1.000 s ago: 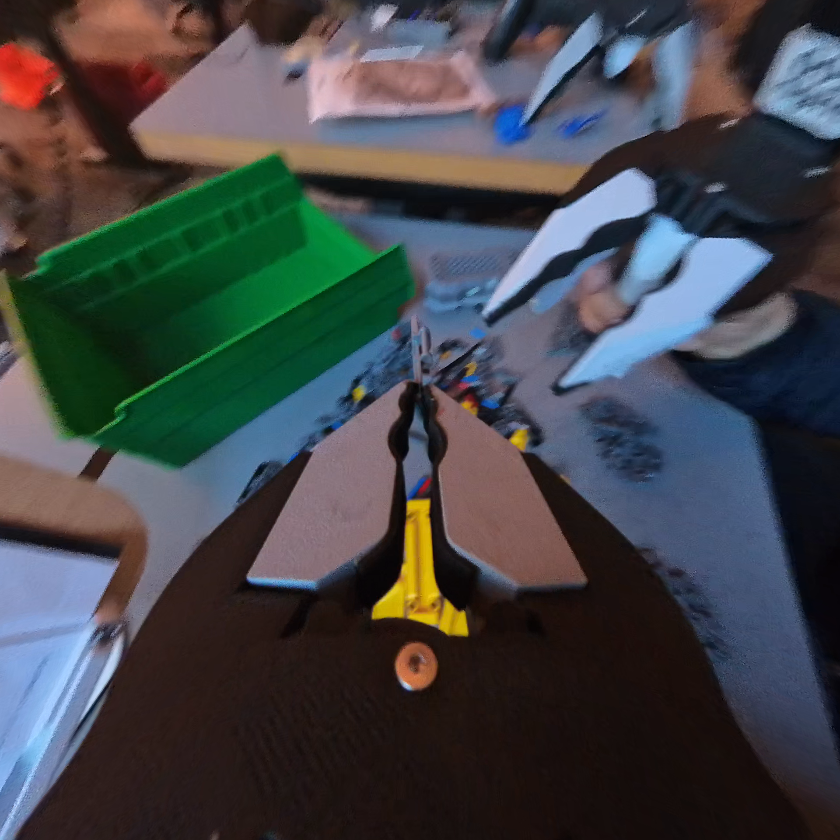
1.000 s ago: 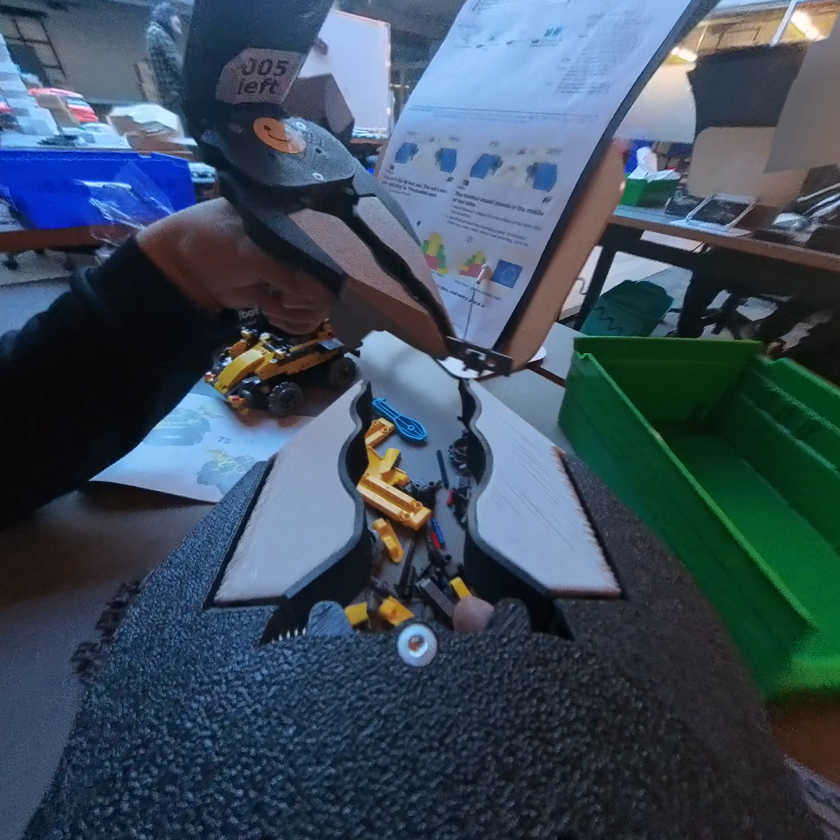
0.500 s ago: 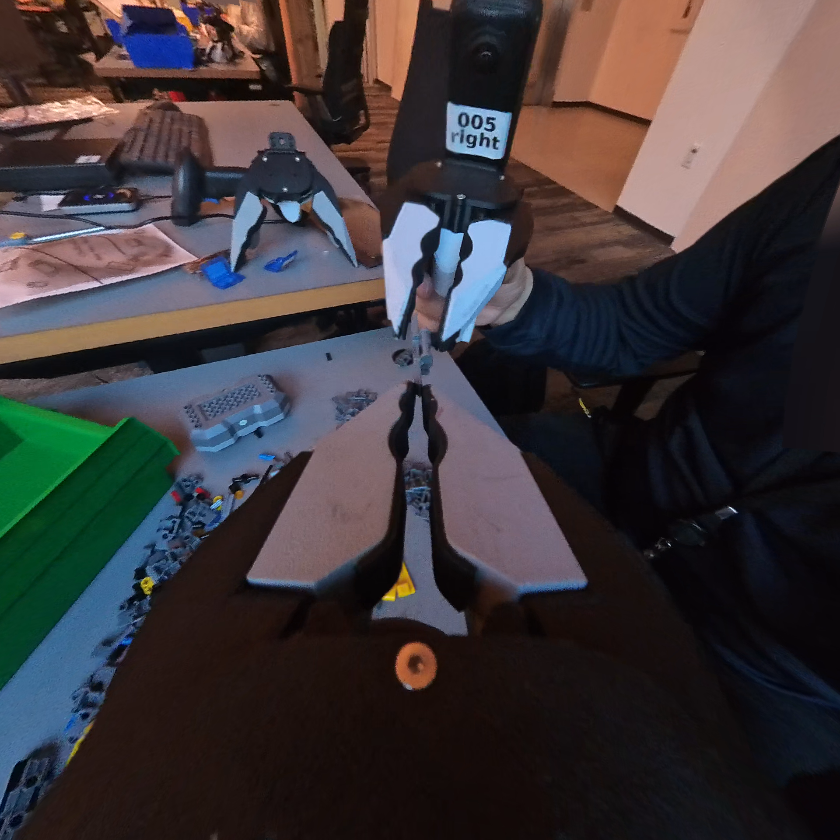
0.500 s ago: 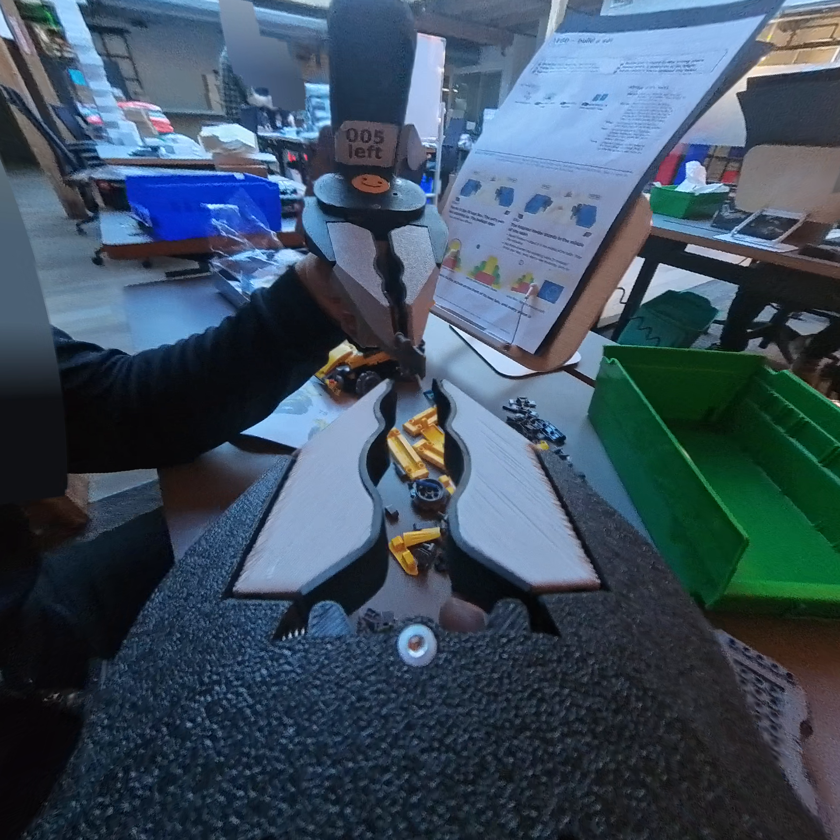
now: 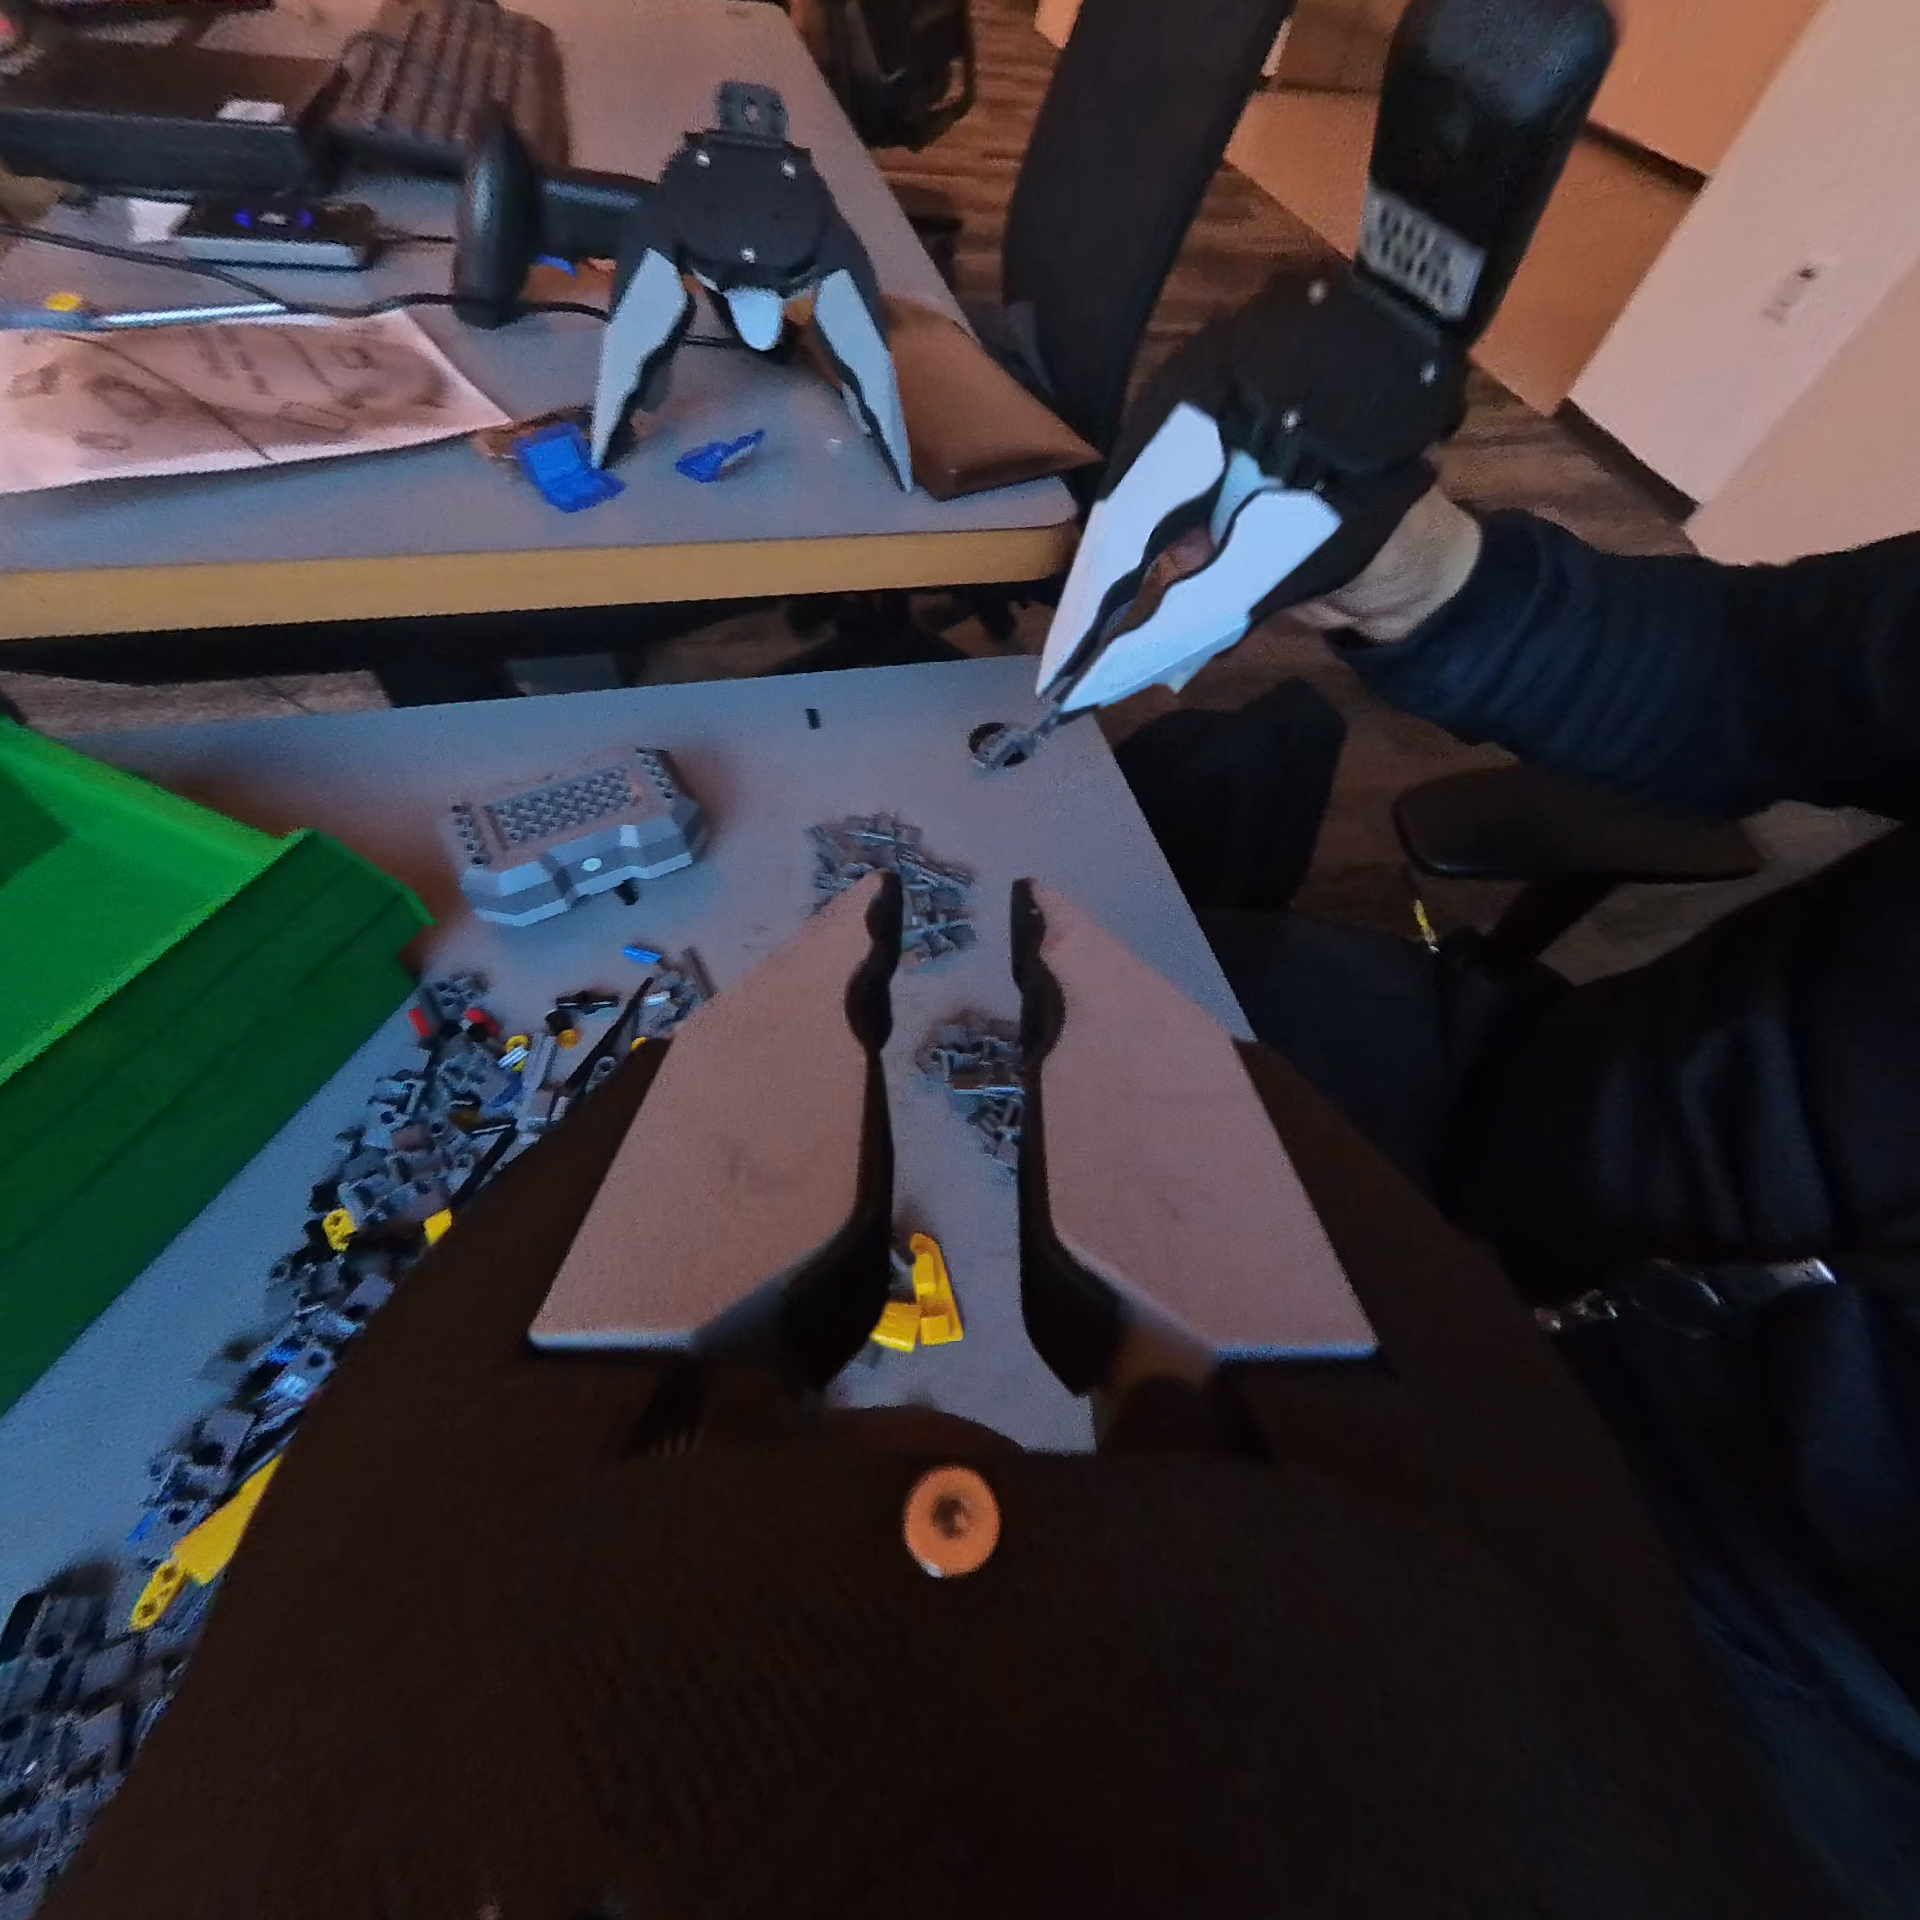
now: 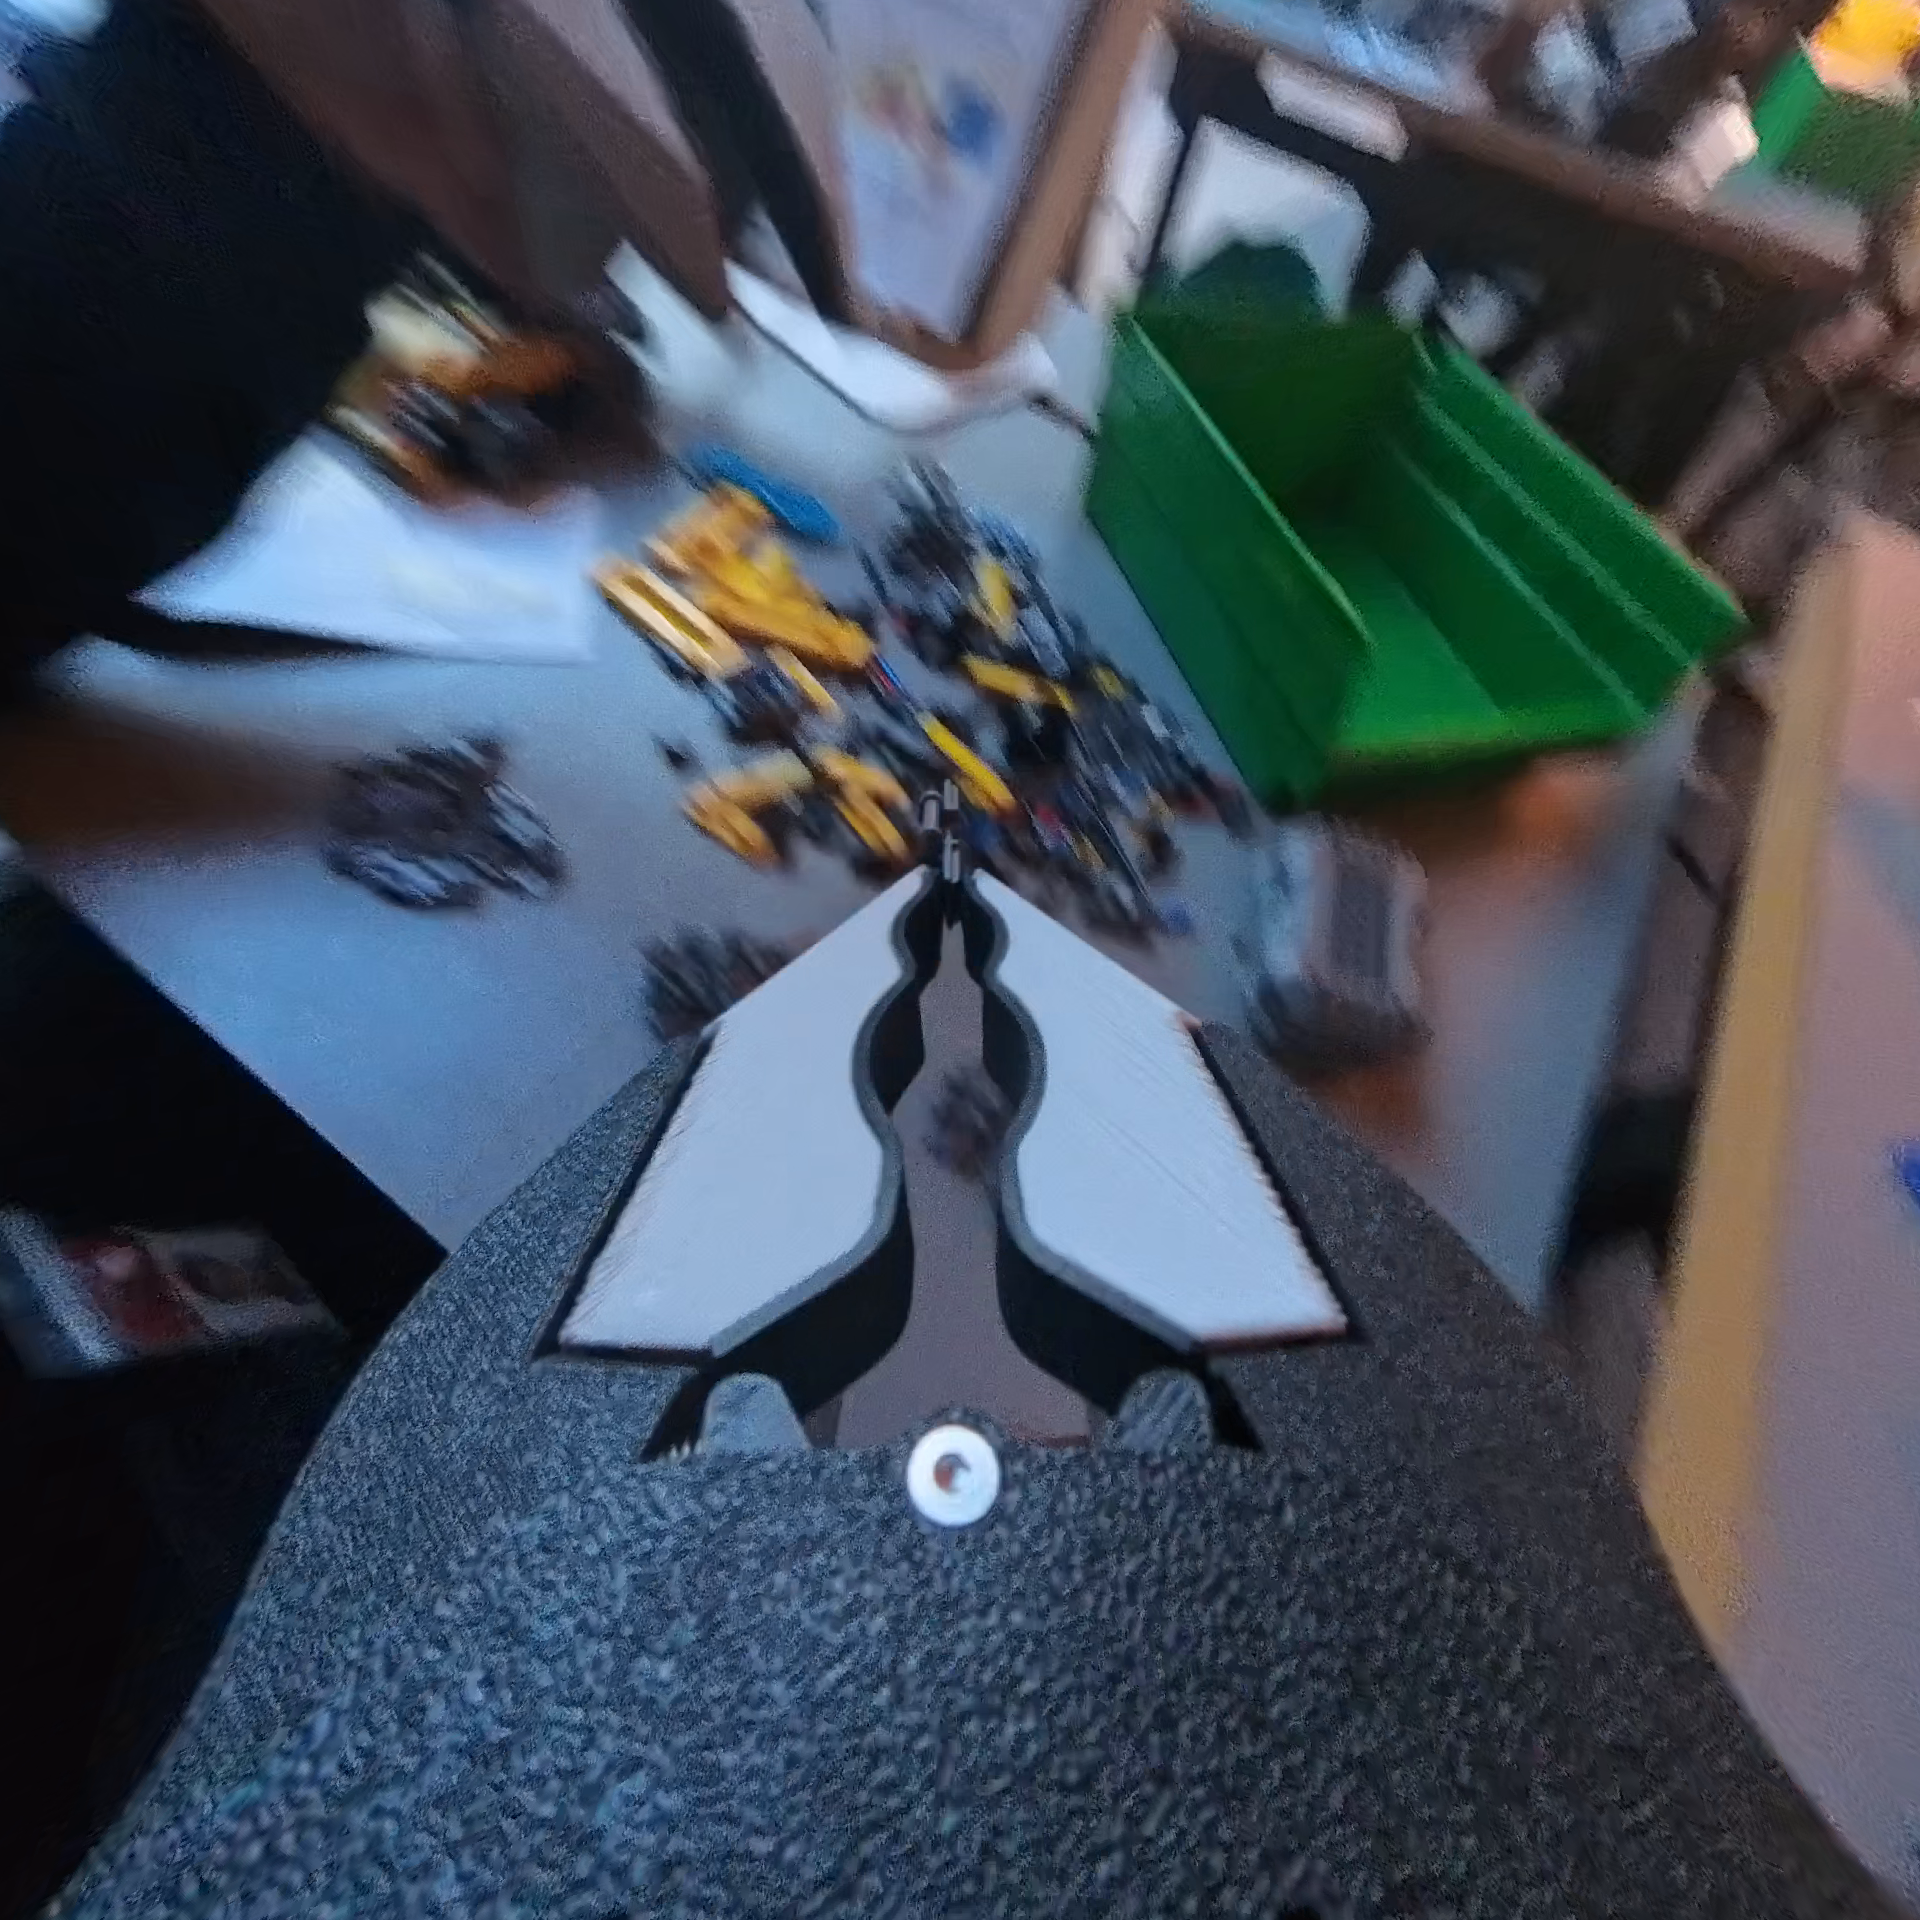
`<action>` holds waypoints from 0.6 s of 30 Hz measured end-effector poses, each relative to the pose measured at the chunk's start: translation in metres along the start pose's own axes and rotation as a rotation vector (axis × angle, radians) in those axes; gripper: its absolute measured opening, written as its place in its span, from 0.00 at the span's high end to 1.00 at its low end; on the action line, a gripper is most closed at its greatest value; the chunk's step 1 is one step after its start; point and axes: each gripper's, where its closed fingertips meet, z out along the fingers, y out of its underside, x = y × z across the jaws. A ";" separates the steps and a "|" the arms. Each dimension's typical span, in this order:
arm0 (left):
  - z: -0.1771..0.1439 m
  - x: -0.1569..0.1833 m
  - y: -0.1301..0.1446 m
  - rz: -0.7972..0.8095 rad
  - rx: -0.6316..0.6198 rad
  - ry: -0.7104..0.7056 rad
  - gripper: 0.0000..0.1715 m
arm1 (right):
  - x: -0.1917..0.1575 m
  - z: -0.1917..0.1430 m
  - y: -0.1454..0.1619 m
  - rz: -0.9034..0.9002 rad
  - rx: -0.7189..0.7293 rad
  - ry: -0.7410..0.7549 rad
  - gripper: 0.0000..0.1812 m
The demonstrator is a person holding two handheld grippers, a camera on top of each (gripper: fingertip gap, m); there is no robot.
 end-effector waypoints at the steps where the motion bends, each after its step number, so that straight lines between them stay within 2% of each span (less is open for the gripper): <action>1: -0.002 -0.003 -0.002 -0.007 0.011 -0.021 0.90 | 0.016 -0.007 0.027 0.017 -0.073 0.077 0.99; 4: -0.010 -0.018 -0.009 -0.035 0.048 -0.106 0.89 | 0.043 -0.027 0.099 0.038 -0.267 0.232 0.99; 7: -0.015 -0.029 -0.016 -0.069 0.099 -0.151 0.89 | 0.045 -0.038 0.138 0.005 -0.369 0.272 0.99; 11: -0.018 -0.033 -0.018 -0.078 0.116 -0.168 0.88 | 0.040 -0.044 0.164 -0.075 -0.425 0.262 0.99; 15: -0.023 -0.034 -0.019 -0.071 0.128 -0.180 0.88 | 0.043 -0.046 0.178 -0.165 -0.462 0.285 0.98; 18: -0.030 -0.042 -0.015 -0.091 0.128 -0.206 0.87 | 0.045 -0.044 0.181 -0.169 -0.481 0.288 0.93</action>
